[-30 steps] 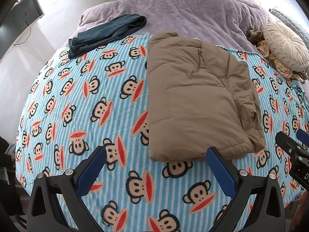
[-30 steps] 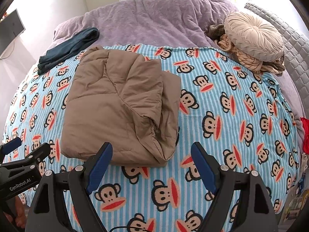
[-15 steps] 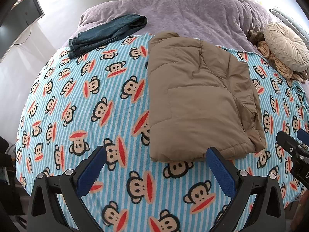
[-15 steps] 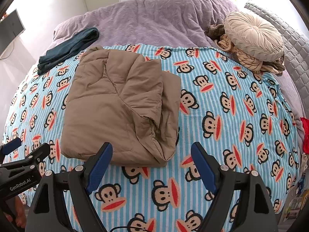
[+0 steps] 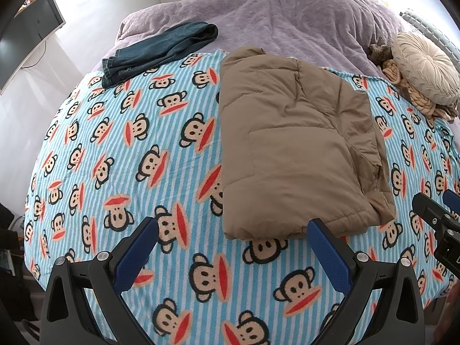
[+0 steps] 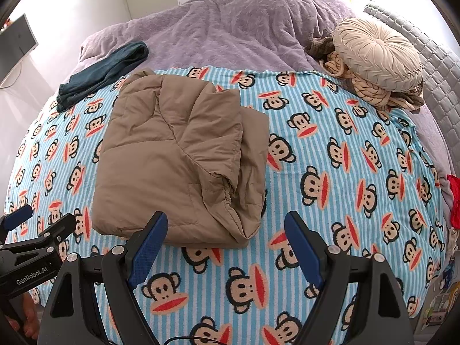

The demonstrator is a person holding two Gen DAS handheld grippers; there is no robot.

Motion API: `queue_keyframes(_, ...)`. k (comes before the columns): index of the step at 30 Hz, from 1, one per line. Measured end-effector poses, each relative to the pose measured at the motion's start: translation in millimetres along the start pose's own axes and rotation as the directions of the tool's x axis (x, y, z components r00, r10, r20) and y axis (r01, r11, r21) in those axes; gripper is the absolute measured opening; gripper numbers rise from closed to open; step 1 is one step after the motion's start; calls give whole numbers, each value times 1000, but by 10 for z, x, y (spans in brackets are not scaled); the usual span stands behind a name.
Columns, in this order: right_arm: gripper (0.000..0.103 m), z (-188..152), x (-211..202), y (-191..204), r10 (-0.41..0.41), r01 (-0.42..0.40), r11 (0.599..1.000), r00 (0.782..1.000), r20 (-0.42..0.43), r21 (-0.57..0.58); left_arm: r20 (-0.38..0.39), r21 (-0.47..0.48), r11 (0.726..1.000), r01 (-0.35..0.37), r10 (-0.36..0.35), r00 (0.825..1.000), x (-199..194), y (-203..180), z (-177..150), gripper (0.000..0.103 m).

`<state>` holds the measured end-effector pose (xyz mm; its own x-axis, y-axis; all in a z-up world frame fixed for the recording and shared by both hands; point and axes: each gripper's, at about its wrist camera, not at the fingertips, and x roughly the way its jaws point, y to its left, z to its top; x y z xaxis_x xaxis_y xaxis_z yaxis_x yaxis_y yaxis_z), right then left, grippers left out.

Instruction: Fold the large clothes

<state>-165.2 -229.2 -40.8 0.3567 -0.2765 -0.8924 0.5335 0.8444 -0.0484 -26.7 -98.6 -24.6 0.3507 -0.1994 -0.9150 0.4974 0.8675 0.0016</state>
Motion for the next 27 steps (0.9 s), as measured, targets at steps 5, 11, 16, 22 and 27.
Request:
queue_keyframes(5,86,-7,-7,5,3,-3,1000,1000,-1,4,1,1,1000,-1,1,1000,0,3,2,103)
queue_keyframes(11,86,-14,-4,2,3,-3,1000,1000,-1,4,2,4,1000,-1,1,1000,-9,7,-1,103)
queue_keyframes(16,86,-16,-3,1,3,-3,1000,1000,-1,4,2,5,1000,-1,1,1000,-8,3,0,103)
queue_keyframes(22,86,-19,-4,2,4,-4,1000,1000,-1,5,1,6,1000,-3,3,1000,-11,4,-1,103)
queue_keyframes(27,86,-16,3,-2,4,-3,1000,1000,-2,6,1,8,1000,-2,2,1000,-6,2,-1,103)
